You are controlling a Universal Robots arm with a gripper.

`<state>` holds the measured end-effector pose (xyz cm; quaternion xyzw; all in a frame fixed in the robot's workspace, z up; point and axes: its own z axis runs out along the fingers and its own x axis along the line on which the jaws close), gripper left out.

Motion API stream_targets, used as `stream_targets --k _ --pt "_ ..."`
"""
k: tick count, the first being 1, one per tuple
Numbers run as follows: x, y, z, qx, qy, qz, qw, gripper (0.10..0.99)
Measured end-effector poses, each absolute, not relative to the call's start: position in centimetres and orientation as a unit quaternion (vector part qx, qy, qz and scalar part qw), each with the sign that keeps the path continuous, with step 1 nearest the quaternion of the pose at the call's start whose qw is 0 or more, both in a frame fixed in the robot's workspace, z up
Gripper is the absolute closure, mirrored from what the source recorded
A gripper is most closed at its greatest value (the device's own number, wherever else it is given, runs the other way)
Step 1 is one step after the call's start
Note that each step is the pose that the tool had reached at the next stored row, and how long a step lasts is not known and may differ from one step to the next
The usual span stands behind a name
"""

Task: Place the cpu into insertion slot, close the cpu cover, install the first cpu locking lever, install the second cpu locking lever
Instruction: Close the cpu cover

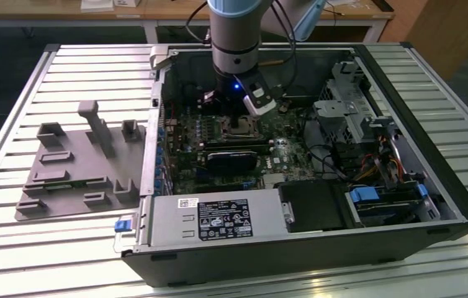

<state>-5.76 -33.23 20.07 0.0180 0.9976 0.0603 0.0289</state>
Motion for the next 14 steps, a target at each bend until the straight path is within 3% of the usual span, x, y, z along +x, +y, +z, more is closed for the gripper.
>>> stream_targets --k 14 --pt "-6.63 -33.22 20.15 0.018 0.998 0.061 0.029 0.984"
